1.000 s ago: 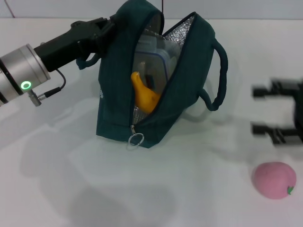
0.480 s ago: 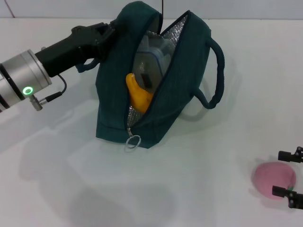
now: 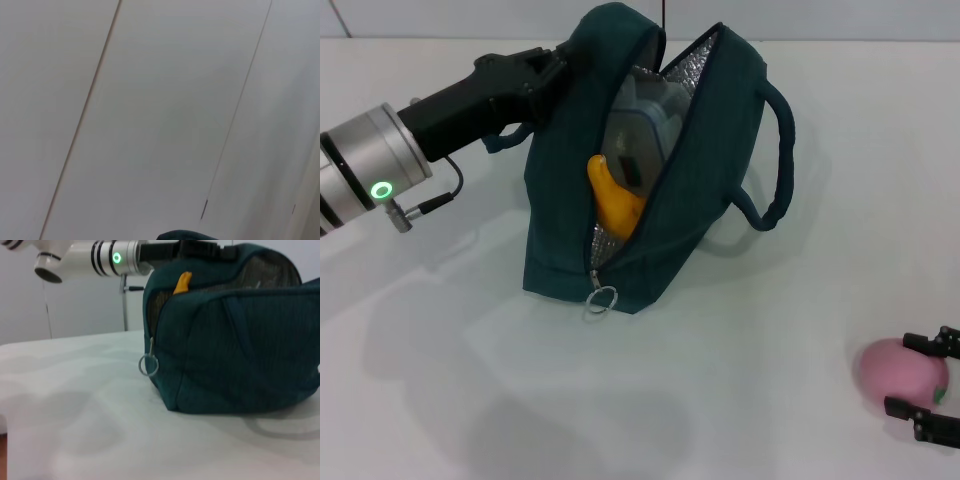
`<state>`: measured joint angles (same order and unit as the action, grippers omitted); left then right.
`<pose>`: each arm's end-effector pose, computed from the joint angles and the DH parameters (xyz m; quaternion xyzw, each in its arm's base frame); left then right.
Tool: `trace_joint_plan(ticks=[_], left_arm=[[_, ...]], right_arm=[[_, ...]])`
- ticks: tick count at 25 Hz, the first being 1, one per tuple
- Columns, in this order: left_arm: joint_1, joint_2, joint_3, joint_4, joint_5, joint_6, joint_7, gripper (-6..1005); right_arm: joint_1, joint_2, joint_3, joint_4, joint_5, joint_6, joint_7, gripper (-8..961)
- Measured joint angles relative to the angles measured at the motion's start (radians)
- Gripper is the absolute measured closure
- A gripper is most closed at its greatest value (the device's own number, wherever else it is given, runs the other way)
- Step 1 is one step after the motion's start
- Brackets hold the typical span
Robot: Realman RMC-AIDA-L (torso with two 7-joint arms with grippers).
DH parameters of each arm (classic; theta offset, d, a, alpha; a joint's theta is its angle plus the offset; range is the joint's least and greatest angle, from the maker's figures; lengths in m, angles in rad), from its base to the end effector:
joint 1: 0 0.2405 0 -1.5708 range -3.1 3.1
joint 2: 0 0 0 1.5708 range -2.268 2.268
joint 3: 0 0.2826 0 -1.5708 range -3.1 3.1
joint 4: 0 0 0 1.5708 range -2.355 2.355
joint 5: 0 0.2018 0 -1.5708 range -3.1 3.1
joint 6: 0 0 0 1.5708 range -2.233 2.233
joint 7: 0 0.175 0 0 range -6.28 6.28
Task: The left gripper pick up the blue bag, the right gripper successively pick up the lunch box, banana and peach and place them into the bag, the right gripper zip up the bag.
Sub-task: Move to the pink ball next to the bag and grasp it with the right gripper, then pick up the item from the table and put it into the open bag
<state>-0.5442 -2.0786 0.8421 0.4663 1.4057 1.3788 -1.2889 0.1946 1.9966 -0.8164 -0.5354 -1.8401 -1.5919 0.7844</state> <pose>-0.2335 0.3874 -0.0272 -0.8399 -0.2590 -0.4192 0.2275 0.3622 0.2344 -0.0303 -0.9531 0.1021 0.2001 0.2030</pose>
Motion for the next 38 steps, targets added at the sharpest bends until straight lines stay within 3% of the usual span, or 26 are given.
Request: trace_joint_plan(ticks=[7, 10, 15, 20, 25, 30, 35, 38], left_arm=[[0.002, 0.000, 0.000, 0.000, 0.001, 0.000, 0.000, 960], [0.003, 0.000, 0.000, 0.000, 0.001, 0.000, 0.000, 959], [0.005, 0.000, 0.000, 0.000, 0.001, 0.000, 0.000, 960], [0.001, 0.000, 0.000, 0.000, 0.001, 0.000, 0.005, 960], [-0.001, -0.002, 0.000, -0.005, 0.001, 0.000, 0.020, 960], [-0.003, -0.004, 0.004, -0.014, -0.003, 0.000, 0.029, 960], [-0.003, -0.006, 0.005, -0.014, -0.006, 0.000, 0.029, 960], [-0.004, -0.006, 0.004, -0.014, -0.006, 0.000, 0.029, 960]], right_arm=[[0.003, -0.002, 0.008, -0.002, -0.011, -0.002, 0.022, 225], [0.004, -0.003, 0.017, -0.005, -0.005, -0.009, 0.031, 400], [0.012, -0.002, 0.085, 0.001, 0.013, -0.077, -0.006, 531], [0.055, 0.004, 0.107, 0.054, 0.205, -0.234, -0.069, 572], [0.193, 0.015, 0.103, 0.134, 0.399, -0.279, -0.056, 597], [0.402, 0.018, 0.077, 0.187, 0.429, -0.143, 0.091, 618], [0.536, 0.015, -0.142, 0.091, 0.423, 0.060, 0.342, 655], [0.552, 0.022, -0.272, 0.018, 0.421, 0.156, 0.399, 689]])
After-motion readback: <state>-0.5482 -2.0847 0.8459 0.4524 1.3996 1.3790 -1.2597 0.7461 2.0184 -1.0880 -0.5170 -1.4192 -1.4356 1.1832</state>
